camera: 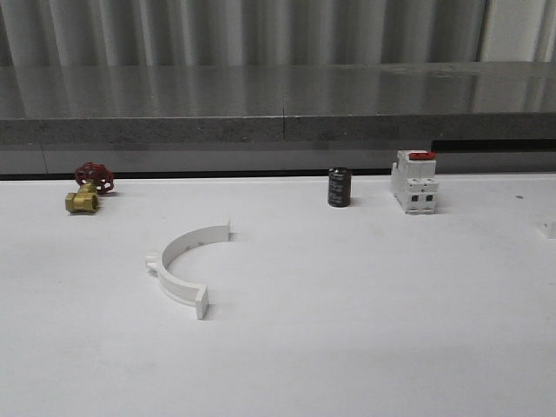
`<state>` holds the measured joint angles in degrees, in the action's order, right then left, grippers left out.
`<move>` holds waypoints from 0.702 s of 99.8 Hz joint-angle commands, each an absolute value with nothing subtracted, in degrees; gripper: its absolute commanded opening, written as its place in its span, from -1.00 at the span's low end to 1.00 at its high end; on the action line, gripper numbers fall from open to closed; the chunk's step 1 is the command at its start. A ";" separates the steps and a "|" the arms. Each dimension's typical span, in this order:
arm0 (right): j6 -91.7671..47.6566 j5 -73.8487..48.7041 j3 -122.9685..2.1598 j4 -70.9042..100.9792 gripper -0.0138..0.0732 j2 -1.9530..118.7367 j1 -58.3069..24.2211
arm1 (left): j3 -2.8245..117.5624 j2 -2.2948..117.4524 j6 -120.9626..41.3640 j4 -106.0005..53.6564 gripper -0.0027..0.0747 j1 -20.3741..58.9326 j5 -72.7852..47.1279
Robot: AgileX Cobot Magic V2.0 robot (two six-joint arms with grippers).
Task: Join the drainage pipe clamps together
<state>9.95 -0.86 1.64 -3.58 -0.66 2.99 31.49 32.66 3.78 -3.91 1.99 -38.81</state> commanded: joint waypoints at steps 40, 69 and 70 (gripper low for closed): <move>9.81 3.68 0.50 -4.09 -0.84 -1.71 3.22 | 29.95 29.58 3.61 -4.56 -0.98 2.42 -35.02; 8.74 7.30 0.41 -4.33 -0.84 -1.71 3.22 | 29.95 29.58 3.61 -4.56 -0.98 2.42 -35.37; 8.73 7.30 0.29 -4.33 -0.84 -1.71 3.22 | 29.95 29.58 3.61 -4.56 -0.98 2.42 -35.37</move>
<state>9.83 0.64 1.64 -3.58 -0.66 2.99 28.31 29.57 3.56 -3.91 1.99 -38.85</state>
